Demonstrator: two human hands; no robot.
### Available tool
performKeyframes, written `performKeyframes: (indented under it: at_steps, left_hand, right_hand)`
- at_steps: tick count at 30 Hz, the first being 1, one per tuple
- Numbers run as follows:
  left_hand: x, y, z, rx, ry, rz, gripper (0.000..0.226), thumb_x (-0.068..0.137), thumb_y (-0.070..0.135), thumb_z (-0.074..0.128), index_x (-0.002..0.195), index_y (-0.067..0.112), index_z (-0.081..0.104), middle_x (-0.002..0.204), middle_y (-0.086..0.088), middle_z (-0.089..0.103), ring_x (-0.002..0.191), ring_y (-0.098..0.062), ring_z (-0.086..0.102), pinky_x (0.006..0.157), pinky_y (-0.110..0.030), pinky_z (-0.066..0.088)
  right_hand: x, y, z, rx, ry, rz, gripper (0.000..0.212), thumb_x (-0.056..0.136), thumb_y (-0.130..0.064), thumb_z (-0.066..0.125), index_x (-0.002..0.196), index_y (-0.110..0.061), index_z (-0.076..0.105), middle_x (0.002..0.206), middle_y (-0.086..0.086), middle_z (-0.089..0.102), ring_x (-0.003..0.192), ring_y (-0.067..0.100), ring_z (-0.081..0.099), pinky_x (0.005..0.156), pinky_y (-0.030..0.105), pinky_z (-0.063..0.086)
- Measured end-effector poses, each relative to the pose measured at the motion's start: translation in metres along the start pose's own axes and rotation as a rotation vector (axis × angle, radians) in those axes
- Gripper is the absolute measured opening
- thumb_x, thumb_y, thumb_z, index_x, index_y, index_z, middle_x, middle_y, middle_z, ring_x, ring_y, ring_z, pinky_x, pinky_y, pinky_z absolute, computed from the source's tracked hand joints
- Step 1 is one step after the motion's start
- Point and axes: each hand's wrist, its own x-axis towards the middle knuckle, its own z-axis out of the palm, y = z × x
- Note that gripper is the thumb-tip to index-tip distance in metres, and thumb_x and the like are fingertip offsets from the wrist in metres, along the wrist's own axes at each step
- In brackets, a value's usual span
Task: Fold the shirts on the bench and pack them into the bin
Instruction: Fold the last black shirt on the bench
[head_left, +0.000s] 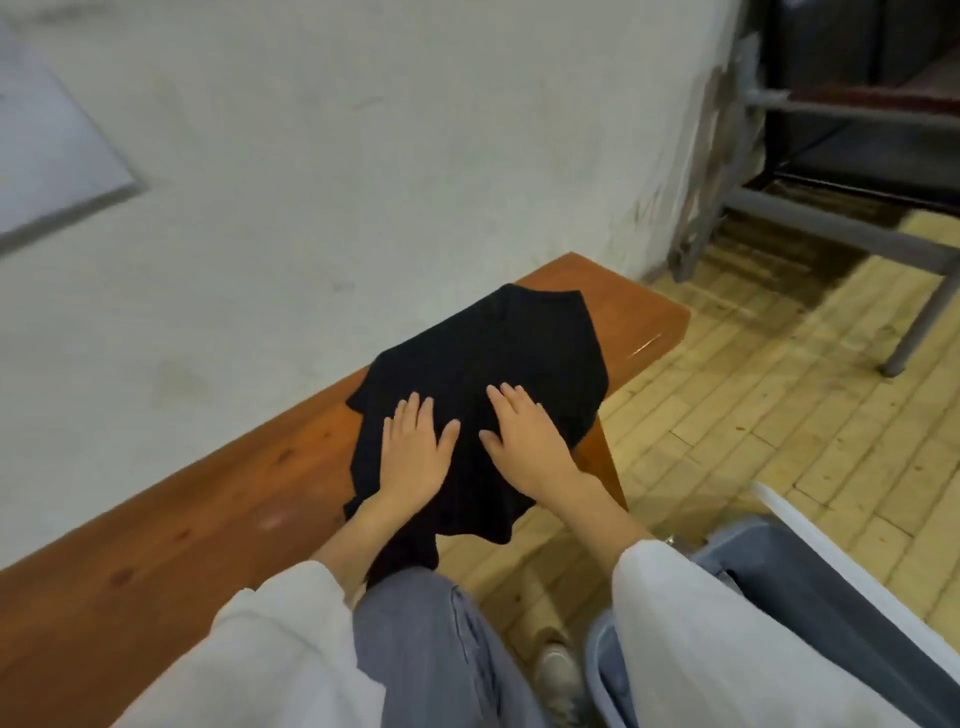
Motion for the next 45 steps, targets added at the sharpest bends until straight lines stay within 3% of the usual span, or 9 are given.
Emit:
performKeyframes:
  at_steps: [5, 12, 23, 25, 29, 33, 37, 40, 45]
  left_hand:
    - [0.006, -0.025, -0.026, -0.403, -0.126, -0.066, 0.041, 0.104, 0.021, 0.032, 0.143, 0.012, 0.039, 0.158, -0.004, 0.017, 0.147, -0.019, 0.006, 0.117, -0.033, -0.001]
    - [-0.023, -0.132, -0.062, -0.221, -0.109, -0.098, 0.07, 0.088, 0.036, 0.063, 0.147, 0.018, 0.031, 0.159, -0.004, 0.013, 0.147, -0.022, 0.004, 0.117, -0.04, 0.001]
    - [-0.141, -0.316, -0.149, -0.161, -0.048, -0.343, 0.089, 0.08, 0.048, 0.068, 0.15, 0.021, 0.02, 0.16, -0.001, 0.002, 0.147, -0.021, -0.005, 0.117, -0.041, -0.005]
    - [-0.162, -0.335, -0.157, -0.171, -0.074, -0.339, 0.09, 0.081, 0.047, 0.068, 0.151, 0.022, 0.018, 0.16, 0.0, -0.001, 0.147, -0.019, -0.007, 0.116, -0.04, -0.007]
    - [-0.199, -0.356, -0.169, -0.164, -0.166, -0.312, 0.091, 0.084, 0.042, 0.067, 0.152, 0.023, 0.01, 0.16, 0.002, -0.008, 0.146, -0.017, -0.013, 0.117, -0.038, -0.01]
    - [-0.217, -0.361, -0.177, -0.106, -0.273, -0.288, 0.095, 0.084, 0.04, 0.067, 0.152, 0.023, 0.004, 0.159, 0.003, -0.011, 0.146, -0.017, -0.014, 0.117, -0.038, -0.009]
    - [-0.222, -0.36, -0.181, -0.128, -0.289, -0.29, 0.088, 0.086, 0.035, 0.067, 0.152, 0.024, 0.01, 0.159, 0.004, -0.006, 0.146, -0.017, -0.011, 0.117, -0.039, -0.007]
    - [-0.223, -0.345, -0.172, -0.142, -0.109, -0.337, 0.067, 0.088, 0.027, 0.062, 0.147, 0.025, 0.028, 0.159, 0.003, 0.009, 0.147, -0.018, -0.001, 0.118, -0.04, -0.003]
    - [-0.219, -0.294, -0.143, -0.064, 0.128, -0.19, 0.037, 0.092, 0.031, 0.055, 0.128, 0.025, 0.054, 0.141, 0.006, 0.041, 0.138, -0.017, 0.029, 0.116, -0.039, 0.017]
  right_hand:
    - [0.006, -0.04, 0.031, -0.224, -0.143, 0.128, 0.061, 0.101, -0.046, 0.023, 0.152, -0.021, 0.0, 0.16, 0.006, -0.006, 0.146, 0.028, -0.01, 0.115, 0.05, -0.006]
    - [-0.009, -0.116, 0.057, -0.271, -0.328, -0.002, 0.061, 0.101, -0.044, 0.027, 0.152, -0.027, -0.001, 0.16, 0.002, -0.01, 0.146, 0.028, -0.012, 0.115, 0.052, -0.004]
    - [-0.044, -0.29, 0.148, -0.274, -0.478, -0.349, 0.071, 0.096, -0.05, 0.038, 0.152, -0.027, 0.001, 0.16, -0.001, -0.009, 0.146, 0.025, -0.013, 0.115, 0.049, -0.009]
    - [-0.055, -0.298, 0.162, -0.278, -0.424, -0.38, 0.077, 0.094, -0.061, 0.028, 0.152, -0.022, -0.004, 0.16, -0.002, -0.009, 0.146, 0.021, -0.014, 0.116, 0.045, -0.01]
    - [-0.073, -0.271, 0.167, -0.279, -0.299, -0.43, 0.103, 0.064, -0.076, -0.026, 0.148, -0.019, -0.013, 0.159, -0.006, -0.01, 0.142, 0.013, -0.019, 0.116, 0.033, -0.014]
    - [-0.078, -0.216, 0.14, -0.321, -0.271, -0.434, 0.092, 0.063, -0.075, -0.035, 0.141, -0.031, -0.017, 0.151, -0.015, -0.02, 0.139, 0.008, -0.023, 0.11, 0.025, -0.021]
    - [-0.089, -0.179, 0.111, -0.291, -0.296, -0.452, 0.065, 0.089, -0.065, 0.014, 0.145, -0.038, -0.001, 0.151, -0.024, -0.01, 0.145, 0.007, -0.011, 0.109, 0.016, -0.022]
    - [-0.107, -0.178, 0.104, -0.218, -0.246, -0.476, 0.066, 0.084, -0.073, 0.017, 0.142, -0.043, 0.025, 0.142, -0.029, 0.018, 0.136, -0.002, 0.012, 0.111, 0.018, 0.005]
    - [-0.103, -0.209, 0.112, -0.146, -0.033, -0.56, 0.047, 0.093, -0.057, 0.028, 0.088, -0.03, 0.066, 0.092, -0.018, 0.051, 0.084, 0.006, 0.049, 0.074, 0.025, 0.035]
